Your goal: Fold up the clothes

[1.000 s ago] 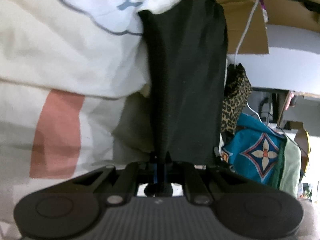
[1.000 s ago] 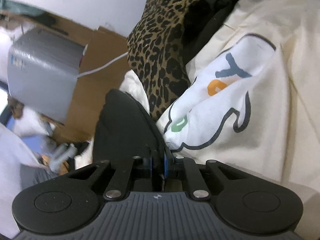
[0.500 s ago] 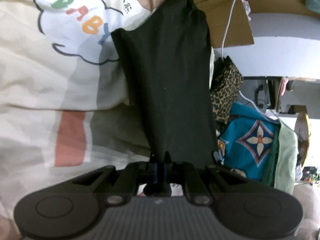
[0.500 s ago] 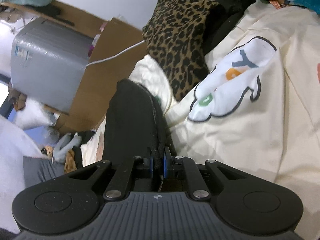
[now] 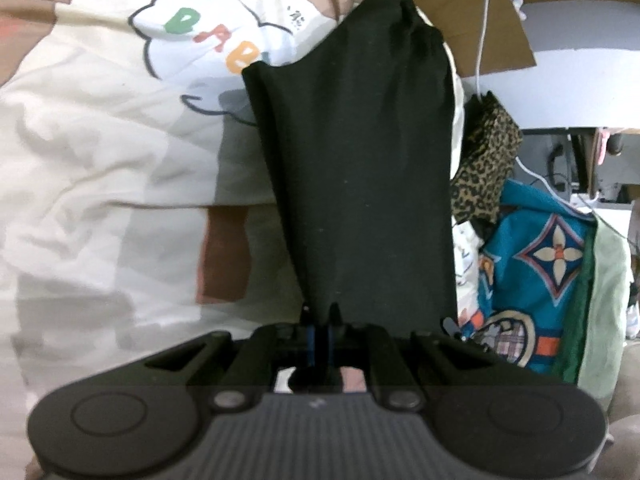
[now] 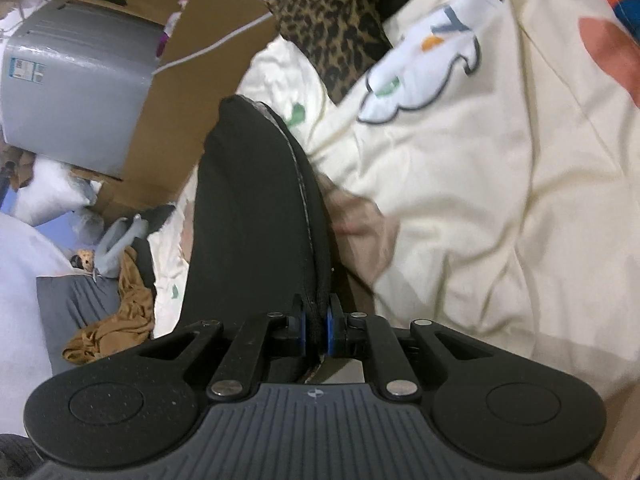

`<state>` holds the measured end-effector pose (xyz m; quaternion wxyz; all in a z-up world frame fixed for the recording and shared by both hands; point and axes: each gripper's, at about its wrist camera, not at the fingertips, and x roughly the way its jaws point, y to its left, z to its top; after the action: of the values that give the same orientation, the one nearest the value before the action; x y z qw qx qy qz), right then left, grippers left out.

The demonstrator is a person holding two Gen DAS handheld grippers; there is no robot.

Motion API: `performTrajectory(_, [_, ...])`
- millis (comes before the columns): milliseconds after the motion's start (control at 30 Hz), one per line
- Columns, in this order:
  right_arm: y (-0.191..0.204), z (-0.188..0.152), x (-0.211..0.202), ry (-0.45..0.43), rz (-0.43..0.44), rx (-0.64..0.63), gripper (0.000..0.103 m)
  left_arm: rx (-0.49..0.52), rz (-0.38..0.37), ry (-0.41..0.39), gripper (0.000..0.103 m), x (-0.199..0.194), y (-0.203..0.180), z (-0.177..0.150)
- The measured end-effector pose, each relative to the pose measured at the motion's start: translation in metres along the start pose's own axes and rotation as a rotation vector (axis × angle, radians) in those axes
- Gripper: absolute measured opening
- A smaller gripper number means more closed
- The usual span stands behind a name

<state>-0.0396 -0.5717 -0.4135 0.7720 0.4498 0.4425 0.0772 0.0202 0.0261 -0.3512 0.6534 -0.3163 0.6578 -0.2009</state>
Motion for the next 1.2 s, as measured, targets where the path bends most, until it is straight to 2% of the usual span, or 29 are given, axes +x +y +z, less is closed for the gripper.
performTrajectory(200, [-0.010, -0.008, 0.013, 0.023, -0.054, -0.011, 0.007, -0.001, 0.023, 0.020, 0.006, 0.024, 0.024, -0.002])
performTrajectory(333, [-0.023, -0.007, 0.026, 0.070, -0.064, -0.013, 0.009, -0.047, 0.007, 0.008, 0.006, 0.039, 0.045, -0.011])
performTrajectory(567, [-0.034, 0.013, 0.038, 0.166, -0.046, -0.074, 0.017, -0.073, -0.013, 0.002, 0.006, 0.046, 0.055, -0.014])
performTrajectory(700, [-0.039, 0.025, 0.046, 0.221, -0.005, -0.071, 0.023, -0.065, -0.016, 0.006, 0.006, 0.047, 0.054, -0.013])
performTrajectory(900, [-0.039, 0.029, 0.058, 0.299, 0.060, -0.030, 0.026, -0.059, -0.007, 0.010, 0.006, 0.046, 0.058, -0.012])
performTrajectory(967, [-0.033, 0.027, 0.061, 0.316, 0.035, -0.054, 0.024, -0.051, 0.005, 0.010, 0.006, 0.042, 0.059, -0.011])
performTrajectory(1000, [-0.030, 0.026, 0.063, 0.324, 0.019, -0.069, 0.011, -0.045, 0.010, 0.012, 0.006, 0.042, 0.057, -0.010])
performTrajectory(1033, [-0.027, 0.025, 0.065, 0.331, -0.006, -0.075, 0.007, -0.041, 0.013, 0.014, 0.006, 0.041, 0.055, -0.009])
performTrajectory(1200, [-0.010, 0.030, 0.057, 0.316, -0.045, -0.087, 0.006, -0.018, 0.019, 0.022, 0.006, 0.018, 0.042, -0.002])
